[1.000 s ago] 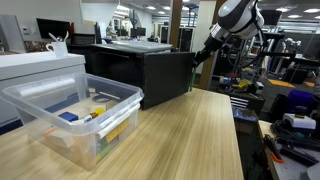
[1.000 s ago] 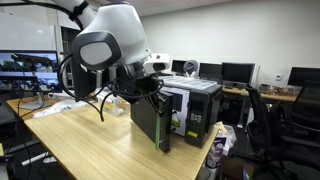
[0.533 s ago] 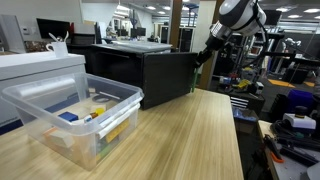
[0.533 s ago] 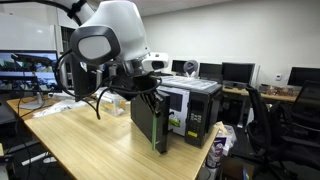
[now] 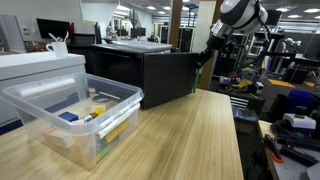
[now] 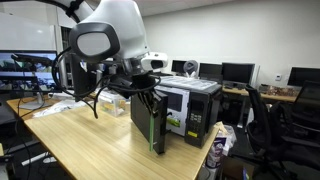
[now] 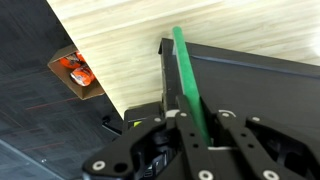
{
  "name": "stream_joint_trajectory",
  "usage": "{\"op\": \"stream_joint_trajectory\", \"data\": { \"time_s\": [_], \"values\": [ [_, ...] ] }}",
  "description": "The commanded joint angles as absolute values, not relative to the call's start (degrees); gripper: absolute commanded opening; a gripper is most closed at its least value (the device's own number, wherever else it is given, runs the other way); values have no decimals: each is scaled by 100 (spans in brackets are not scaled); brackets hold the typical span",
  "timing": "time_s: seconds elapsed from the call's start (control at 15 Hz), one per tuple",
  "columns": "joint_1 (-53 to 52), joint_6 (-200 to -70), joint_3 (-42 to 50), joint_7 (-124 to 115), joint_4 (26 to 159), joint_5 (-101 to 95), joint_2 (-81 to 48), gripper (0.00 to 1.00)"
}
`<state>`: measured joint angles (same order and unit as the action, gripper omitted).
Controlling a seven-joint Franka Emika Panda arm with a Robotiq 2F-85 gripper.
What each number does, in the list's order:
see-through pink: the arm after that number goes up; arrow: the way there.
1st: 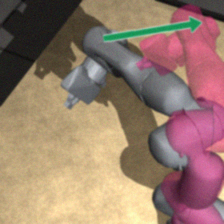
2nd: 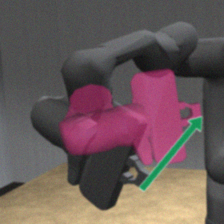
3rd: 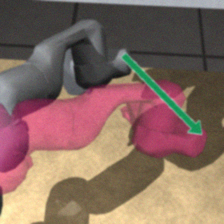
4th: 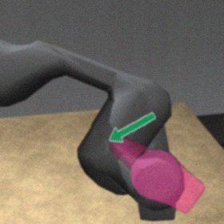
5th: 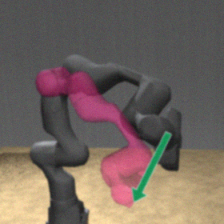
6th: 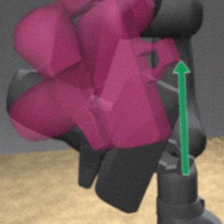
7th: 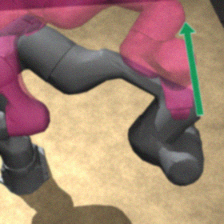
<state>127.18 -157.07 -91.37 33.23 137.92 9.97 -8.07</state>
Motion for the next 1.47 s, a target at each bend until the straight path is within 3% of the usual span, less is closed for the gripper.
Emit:
{"op": "stream_joint_trajectory", "data": {
  "time_s": [0.0,0.07,0.13,0.33,1.4],
  "values": [
    [13136,-15515,-9455,3401,13940,780,-653,42],
    [13193,-15458,-9526,3379,13932,742,-683,44],
    [12920,-15596,-9328,3323,13851,863,-793,25],
    [13028,-15537,-9391,3323,13911,818,-772,44],
    [13035,-15535,-9403,3323,13911,817,-764,44]
  ]
}}
